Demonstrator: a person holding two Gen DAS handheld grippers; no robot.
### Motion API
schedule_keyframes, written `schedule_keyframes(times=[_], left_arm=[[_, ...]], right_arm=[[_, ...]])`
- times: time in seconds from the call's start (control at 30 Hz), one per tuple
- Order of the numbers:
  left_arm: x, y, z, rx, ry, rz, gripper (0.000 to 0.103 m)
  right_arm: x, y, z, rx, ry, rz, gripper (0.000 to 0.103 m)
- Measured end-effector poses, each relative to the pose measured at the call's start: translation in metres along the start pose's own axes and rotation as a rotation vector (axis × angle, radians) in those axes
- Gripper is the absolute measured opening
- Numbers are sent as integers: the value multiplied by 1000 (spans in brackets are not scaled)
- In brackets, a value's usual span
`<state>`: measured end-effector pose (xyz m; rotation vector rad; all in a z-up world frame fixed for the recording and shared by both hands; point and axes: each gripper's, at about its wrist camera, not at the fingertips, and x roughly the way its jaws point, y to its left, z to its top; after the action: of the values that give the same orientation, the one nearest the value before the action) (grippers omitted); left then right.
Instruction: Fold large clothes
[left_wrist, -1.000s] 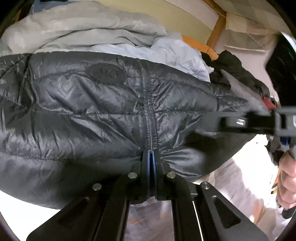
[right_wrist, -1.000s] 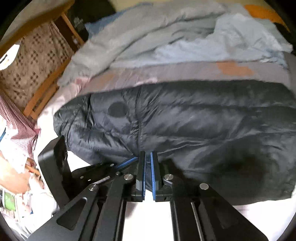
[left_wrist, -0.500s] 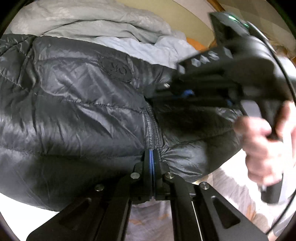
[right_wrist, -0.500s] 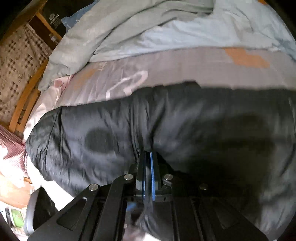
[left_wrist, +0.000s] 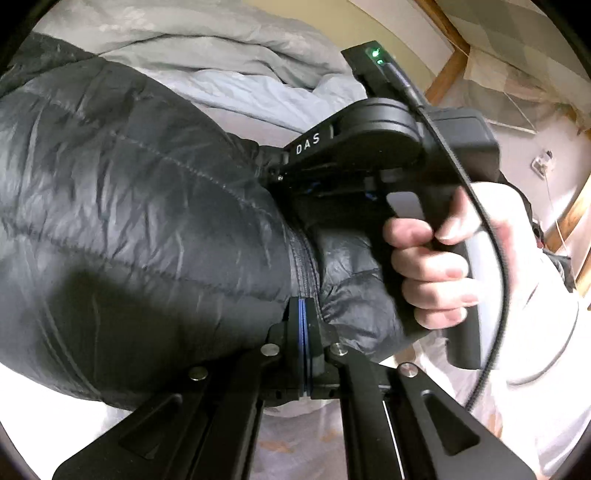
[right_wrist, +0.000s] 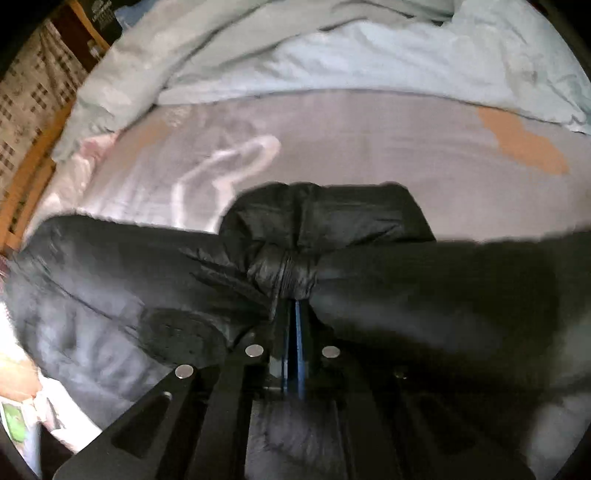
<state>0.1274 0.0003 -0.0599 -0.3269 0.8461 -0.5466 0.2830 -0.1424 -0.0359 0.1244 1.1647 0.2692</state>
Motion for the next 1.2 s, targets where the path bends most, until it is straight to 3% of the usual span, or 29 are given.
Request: schedule_keyframes(times=[0.17,0.27,0.3,0.4,0.5,0.57,0.67,0.73,0.8,0.83,0.87,0.9,0.97,1.03,1.1,1.2], left_arm=[[-4,5,-4,-7,3,-10,3],[-2,6,-3,-7,7,-3,3],[-2,7,-3,-6,6,-3,3],[0,7,-1,-13,7,-6,3],[1,9,-1,-23,8,-19,3],[0,10,1,-17,7,-10,3],[1,7,-1,-3,3,4,4],[2,6,-1,-6,4,1,4],[2,7,-1,-8,4,0,4],[2,7,-1,-7,3,2,4],[2,4,-1,-5,2,5,4],[2,3,-1,-2,2,8,4],[3,0,-2,0,2,13,3],[3,-2,-2,-15,9,3,3],[0,1,-1,-39,15,-18,3],[0,-1,0,-31,14,-8,4]], right_arm=[[-1,8,10,14,37,-63,0],[-19,5,20,91,-3,-1,0],[-18,5,22,78,-8,-18,0],[7,-2,16,93,56,-27,0],[0,5,13,32,25,-66,0],[-22,18,9,-56,-66,-151,0],[-62,7,-12,-17,-183,-64,1],[-91,-7,-37,34,-245,7,6],[-119,-21,-69,48,-305,15,20],[-136,-29,-89,59,-343,-11,26],[-149,-36,-104,75,-377,-62,39],[-167,-47,-124,113,-432,-161,50],[-201,-72,-165,201,-579,-215,55],[-224,-102,-199,335,-680,-165,64],[-229,-124,-212,372,-665,-78,67],[-224,-147,-225,439,-675,-14,68]])
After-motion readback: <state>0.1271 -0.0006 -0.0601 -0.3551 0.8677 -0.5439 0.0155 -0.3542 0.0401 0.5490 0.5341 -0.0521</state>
